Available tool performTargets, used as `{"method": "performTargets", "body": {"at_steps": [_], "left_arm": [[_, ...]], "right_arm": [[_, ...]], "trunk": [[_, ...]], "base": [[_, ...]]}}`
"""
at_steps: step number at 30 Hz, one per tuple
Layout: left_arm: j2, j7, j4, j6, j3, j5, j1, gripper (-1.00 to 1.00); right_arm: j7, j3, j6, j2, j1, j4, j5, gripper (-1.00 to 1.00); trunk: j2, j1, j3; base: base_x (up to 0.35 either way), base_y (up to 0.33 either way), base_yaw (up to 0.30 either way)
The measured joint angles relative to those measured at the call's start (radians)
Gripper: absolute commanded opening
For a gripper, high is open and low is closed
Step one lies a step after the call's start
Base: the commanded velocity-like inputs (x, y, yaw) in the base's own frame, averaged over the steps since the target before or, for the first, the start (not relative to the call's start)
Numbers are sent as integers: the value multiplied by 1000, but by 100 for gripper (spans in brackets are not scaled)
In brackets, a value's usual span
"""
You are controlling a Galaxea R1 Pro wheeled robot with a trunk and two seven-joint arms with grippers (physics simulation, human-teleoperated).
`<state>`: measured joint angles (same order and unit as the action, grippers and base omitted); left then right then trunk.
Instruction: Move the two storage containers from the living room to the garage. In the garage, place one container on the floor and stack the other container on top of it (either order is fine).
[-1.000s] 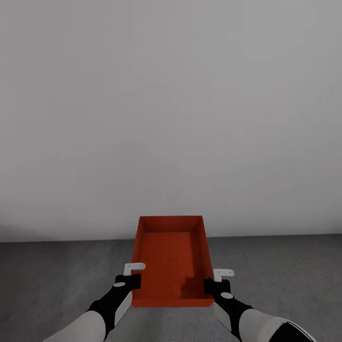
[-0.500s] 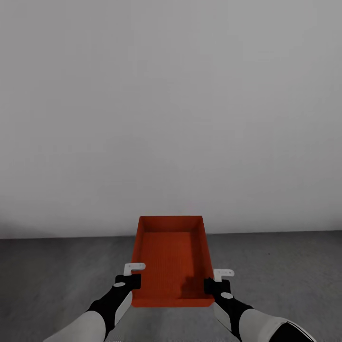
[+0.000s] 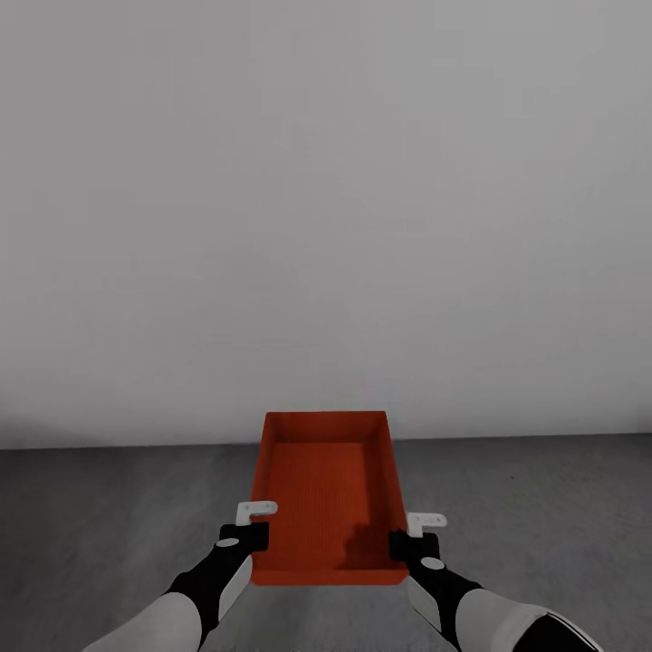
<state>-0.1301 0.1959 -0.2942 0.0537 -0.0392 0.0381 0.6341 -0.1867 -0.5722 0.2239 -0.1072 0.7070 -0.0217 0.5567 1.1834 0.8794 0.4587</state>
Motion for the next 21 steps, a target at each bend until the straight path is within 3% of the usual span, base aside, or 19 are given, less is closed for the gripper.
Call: {"method": "performTargets", "body": {"at_steps": [21], "left_arm": [[-3, 7, 3, 0, -5, 6, 0, -100]], "right_arm": [[1, 2, -3, 3, 0, -1, -7, -100]], "trunk": [[0, 0, 33]], "base": [[0, 0, 0]]}}
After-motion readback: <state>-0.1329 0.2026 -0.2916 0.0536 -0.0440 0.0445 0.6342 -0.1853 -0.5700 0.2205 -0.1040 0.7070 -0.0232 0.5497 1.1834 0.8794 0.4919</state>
